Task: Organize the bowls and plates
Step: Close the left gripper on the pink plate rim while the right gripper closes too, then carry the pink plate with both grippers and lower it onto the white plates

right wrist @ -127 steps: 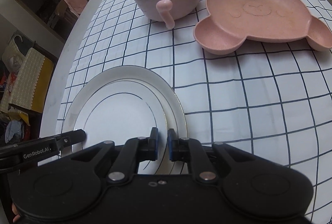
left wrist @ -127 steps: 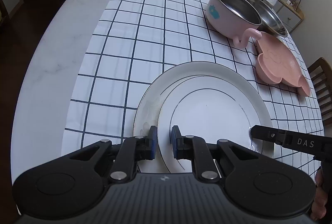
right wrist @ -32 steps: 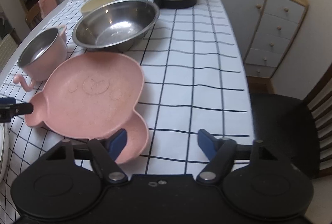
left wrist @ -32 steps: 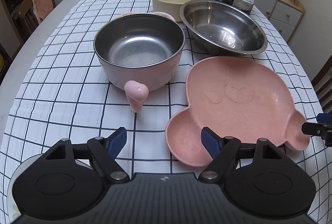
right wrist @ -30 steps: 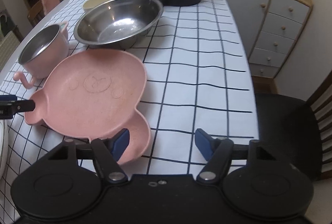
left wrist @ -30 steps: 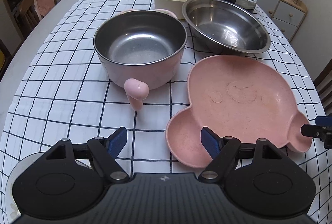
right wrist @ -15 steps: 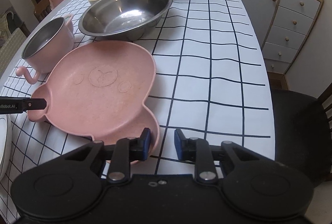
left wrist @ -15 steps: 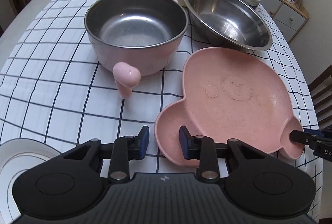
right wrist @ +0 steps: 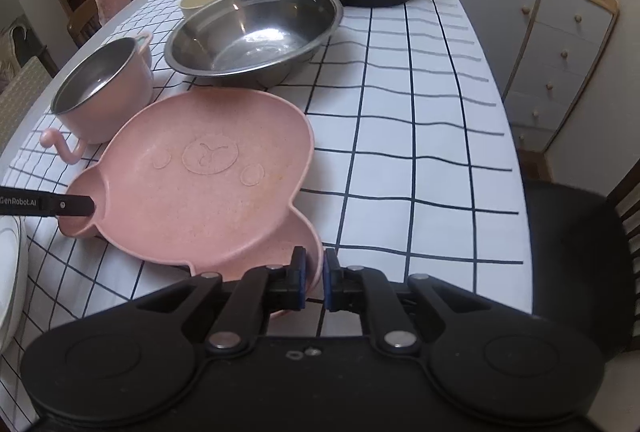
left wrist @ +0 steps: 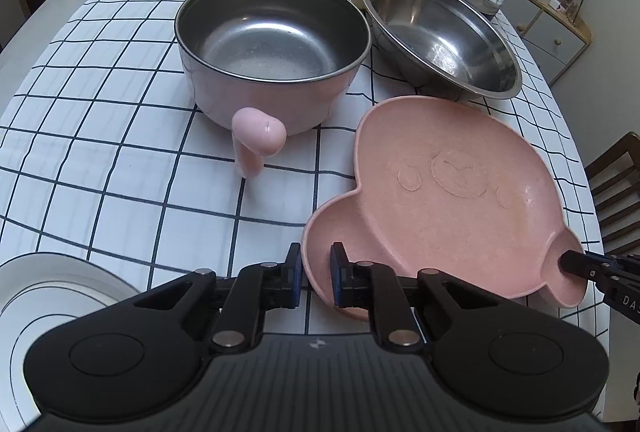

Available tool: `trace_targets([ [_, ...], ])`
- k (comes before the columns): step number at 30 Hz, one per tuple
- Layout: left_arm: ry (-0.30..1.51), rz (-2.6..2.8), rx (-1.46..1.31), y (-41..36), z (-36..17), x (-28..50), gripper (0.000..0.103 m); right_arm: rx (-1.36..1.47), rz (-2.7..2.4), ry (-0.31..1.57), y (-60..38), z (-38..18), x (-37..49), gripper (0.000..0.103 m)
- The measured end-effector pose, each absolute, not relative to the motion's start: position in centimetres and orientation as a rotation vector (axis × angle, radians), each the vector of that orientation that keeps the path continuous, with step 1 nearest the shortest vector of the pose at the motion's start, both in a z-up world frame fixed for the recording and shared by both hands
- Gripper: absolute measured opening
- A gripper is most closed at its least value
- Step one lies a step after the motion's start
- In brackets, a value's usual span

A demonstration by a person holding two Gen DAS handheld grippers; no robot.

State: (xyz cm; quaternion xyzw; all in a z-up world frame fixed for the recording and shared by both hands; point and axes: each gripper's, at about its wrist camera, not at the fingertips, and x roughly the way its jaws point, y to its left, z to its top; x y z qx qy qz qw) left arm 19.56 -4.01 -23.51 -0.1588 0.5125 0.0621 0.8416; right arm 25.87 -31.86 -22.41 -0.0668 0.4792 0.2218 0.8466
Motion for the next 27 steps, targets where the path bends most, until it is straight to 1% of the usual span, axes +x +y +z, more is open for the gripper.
trace_targets([
  [7,1.084,0.085,-0.312,-4.1,-22.1,17.9,0.013,-0.144,0.453,0.988,-32.1,-20.9,23.7,0.009],
  [14,1.057,0.033,-0.279,-3.5,-19.5,15.7,0.013,-0.107,0.428,0.963,-32.3,-18.6,21.0,0.009],
  [27,1.005,0.013,-0.248,1.9,-15.1,9.8,0.013,-0.053,0.411,0.893,-28.7,-14.4,14.0,0.009],
])
